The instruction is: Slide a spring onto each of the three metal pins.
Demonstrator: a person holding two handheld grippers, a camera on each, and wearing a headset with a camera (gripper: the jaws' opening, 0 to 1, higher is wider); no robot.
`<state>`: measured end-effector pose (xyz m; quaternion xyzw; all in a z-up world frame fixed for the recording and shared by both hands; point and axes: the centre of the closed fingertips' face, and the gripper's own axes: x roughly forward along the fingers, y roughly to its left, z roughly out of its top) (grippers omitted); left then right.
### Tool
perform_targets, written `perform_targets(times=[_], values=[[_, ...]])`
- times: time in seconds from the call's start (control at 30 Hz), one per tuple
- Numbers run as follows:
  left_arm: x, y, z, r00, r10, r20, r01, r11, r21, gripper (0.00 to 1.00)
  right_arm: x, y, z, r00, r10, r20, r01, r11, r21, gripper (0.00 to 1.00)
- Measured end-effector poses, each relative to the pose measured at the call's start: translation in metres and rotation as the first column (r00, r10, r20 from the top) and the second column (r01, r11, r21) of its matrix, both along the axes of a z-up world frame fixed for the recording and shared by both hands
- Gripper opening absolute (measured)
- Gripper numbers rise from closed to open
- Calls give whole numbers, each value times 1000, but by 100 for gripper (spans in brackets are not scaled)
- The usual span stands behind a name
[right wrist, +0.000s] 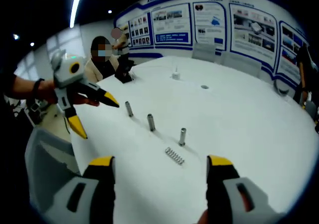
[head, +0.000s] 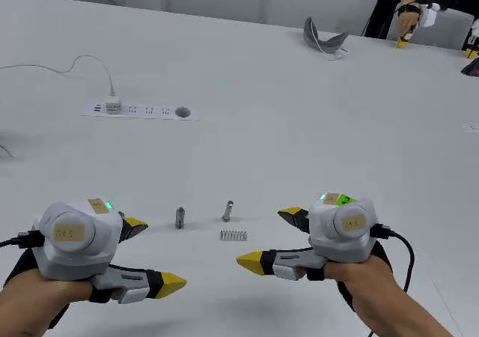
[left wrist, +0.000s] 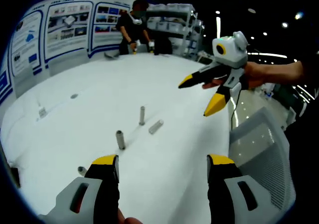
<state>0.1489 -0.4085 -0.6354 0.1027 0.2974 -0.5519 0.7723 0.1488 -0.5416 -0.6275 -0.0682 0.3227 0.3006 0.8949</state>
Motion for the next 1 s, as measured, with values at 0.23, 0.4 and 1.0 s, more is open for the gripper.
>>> perform_targets(times=[0.23, 0.4, 1.0], values=[[-12, -25, -3, 996, -85, 14, 85, 996, 17, 73, -9, -14, 0, 1000, -27, -2, 27, 1000, 4, 77], [-17, -45, -7, 990, -141, 24, 141, 989, 34, 73, -14, -22, -1, 999, -41, -2, 41, 999, 4, 77], [4, -100, -32, 978, -207, 12, 206, 976, 75, 72, -24, -43, -5, 997, -72, -13, 73, 997, 32, 78]])
